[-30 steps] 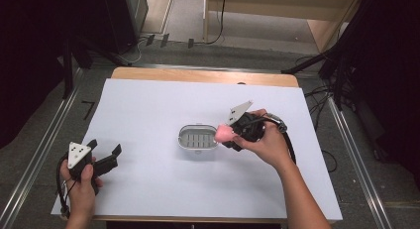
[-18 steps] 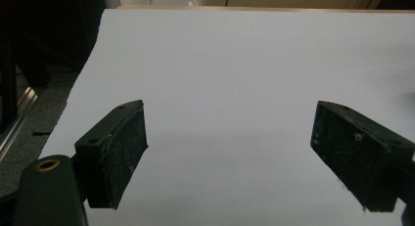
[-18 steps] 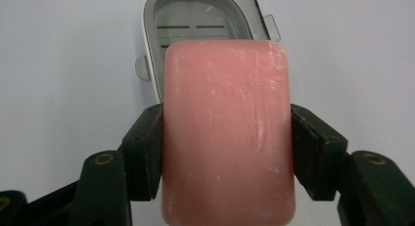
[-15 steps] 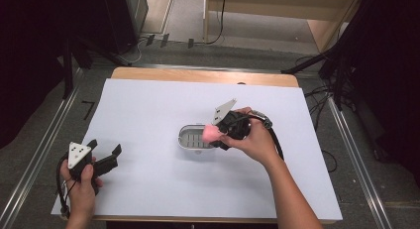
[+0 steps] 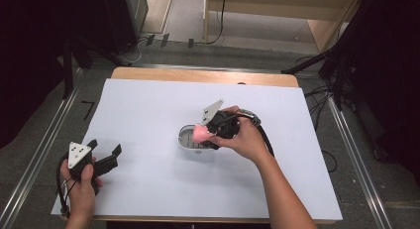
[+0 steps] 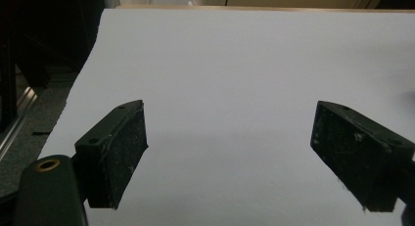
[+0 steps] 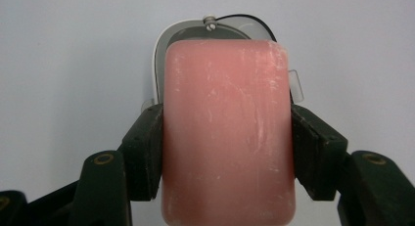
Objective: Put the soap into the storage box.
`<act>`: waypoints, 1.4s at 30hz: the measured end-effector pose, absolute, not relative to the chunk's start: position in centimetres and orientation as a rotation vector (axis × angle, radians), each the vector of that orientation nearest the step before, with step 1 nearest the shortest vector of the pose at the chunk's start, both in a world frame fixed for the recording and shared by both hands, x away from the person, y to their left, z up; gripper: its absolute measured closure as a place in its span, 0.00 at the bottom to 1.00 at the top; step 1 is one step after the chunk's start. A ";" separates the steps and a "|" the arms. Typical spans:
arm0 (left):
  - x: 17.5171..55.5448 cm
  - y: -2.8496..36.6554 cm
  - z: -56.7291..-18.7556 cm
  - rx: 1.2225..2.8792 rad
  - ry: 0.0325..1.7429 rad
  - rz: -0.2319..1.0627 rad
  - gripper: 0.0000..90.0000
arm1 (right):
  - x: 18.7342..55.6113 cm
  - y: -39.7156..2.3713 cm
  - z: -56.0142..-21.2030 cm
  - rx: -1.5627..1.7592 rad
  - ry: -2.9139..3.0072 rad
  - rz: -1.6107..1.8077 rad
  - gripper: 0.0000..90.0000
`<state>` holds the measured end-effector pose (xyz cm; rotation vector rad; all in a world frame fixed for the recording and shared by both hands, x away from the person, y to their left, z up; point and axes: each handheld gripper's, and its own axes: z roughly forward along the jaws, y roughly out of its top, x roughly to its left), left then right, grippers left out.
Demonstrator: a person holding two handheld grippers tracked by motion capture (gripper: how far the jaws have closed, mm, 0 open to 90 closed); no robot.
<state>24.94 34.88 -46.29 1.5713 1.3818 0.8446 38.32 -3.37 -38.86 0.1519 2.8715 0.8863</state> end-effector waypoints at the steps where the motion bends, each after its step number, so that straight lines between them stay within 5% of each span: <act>1: 24.9 34.9 -46.3 1.571 1.383 0.843 0.16 | 38.4 -3.2 -38.9 0.145 2.871 0.889 0.43; 42: 25.0 34.9 -46.3 1.575 1.383 0.841 0.16 | 39.5 -1.4 -40.4 0.096 2.921 0.835 0.43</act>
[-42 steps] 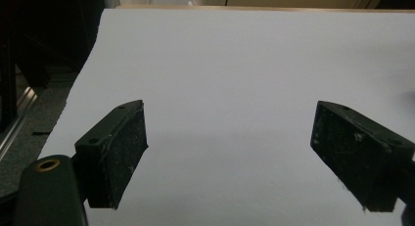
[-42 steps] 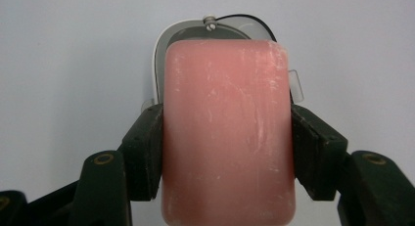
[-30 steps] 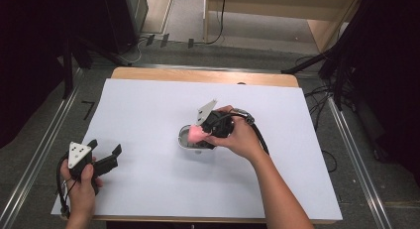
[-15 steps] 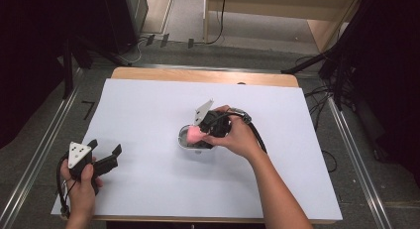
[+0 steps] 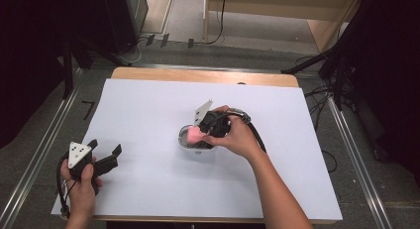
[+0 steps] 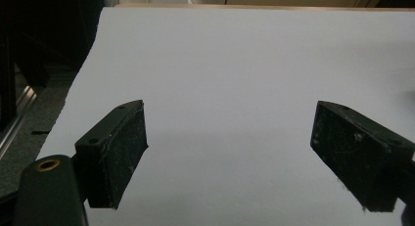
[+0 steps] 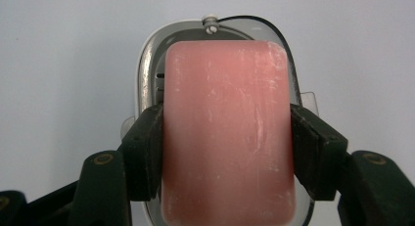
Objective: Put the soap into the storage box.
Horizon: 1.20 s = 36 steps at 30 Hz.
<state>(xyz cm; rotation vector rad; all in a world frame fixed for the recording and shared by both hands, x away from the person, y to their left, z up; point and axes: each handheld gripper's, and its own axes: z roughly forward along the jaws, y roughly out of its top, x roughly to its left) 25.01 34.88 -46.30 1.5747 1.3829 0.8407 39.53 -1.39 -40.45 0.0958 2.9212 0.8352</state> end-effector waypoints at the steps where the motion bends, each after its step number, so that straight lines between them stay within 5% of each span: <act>1: 25.0 34.9 -46.3 1.575 1.383 0.841 0.16 | 39.5 -1.4 -40.5 0.094 2.923 0.835 0.43; 20: 25.0 34.9 -46.3 1.579 1.384 0.842 0.16 | 39.4 -3.9 -39.2 0.210 2.857 1.019 0.39; 36: 25.0 34.8 -46.3 1.585 1.380 0.846 0.16 | 38.3 -8.4 -40.5 0.401 2.818 1.010 0.22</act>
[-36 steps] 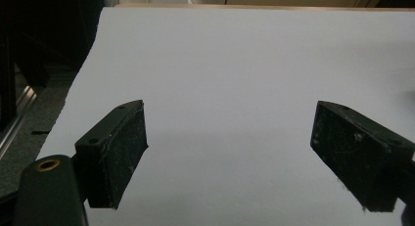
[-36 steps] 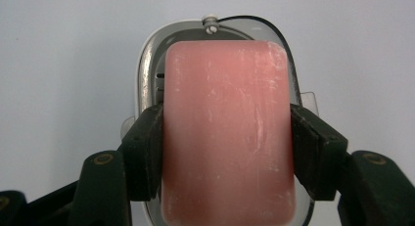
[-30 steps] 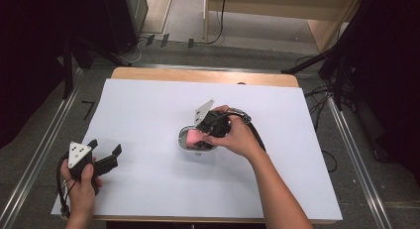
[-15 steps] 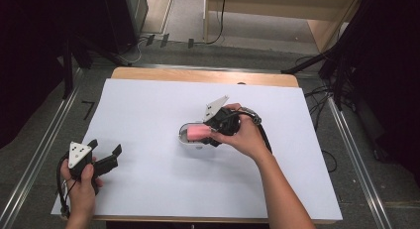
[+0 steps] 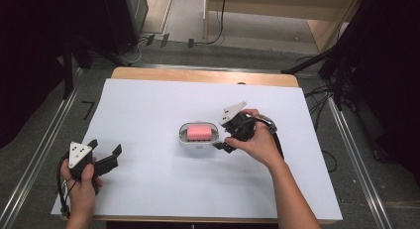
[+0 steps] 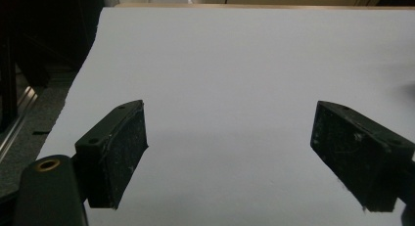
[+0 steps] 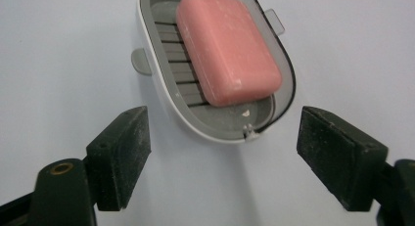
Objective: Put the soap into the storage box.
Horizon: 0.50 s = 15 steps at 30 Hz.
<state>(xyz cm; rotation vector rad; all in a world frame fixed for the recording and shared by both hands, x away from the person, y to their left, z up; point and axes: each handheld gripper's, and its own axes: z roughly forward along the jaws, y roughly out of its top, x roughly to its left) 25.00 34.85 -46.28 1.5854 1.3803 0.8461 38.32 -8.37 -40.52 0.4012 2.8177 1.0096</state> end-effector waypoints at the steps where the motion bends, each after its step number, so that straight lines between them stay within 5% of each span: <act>1: 25.0 34.8 -46.3 1.585 1.380 0.846 0.16 | 38.3 -8.4 -40.5 0.401 2.818 1.010 0.22; 11: 25.0 34.8 -46.3 1.585 1.380 0.847 0.16 | 37.6 -10.6 -41.3 0.506 2.772 0.984 0.14; 15: 25.0 34.8 -46.3 1.586 1.380 0.847 0.16 | 37.2 -11.1 -41.9 0.548 2.738 0.928 0.00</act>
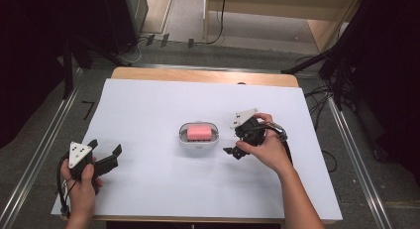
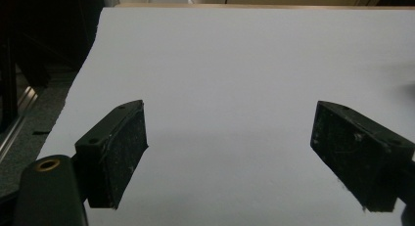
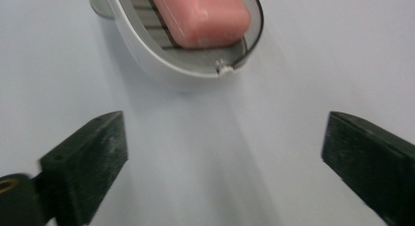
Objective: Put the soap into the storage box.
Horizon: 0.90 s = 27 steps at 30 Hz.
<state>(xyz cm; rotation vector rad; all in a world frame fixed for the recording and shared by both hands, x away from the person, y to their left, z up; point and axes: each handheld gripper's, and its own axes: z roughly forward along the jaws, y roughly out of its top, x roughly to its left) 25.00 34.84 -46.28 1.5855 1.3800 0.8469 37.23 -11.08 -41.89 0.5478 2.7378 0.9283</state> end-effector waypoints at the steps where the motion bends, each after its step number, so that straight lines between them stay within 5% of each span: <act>1: 25.0 34.8 -46.3 1.585 1.380 0.847 0.16 | 37.1 -11.2 -42.1 0.558 2.737 0.910 0.00; 27: 25.0 34.8 -46.3 1.577 1.384 0.846 0.16 | 34.5 -16.6 -45.0 0.801 2.618 1.011 0.00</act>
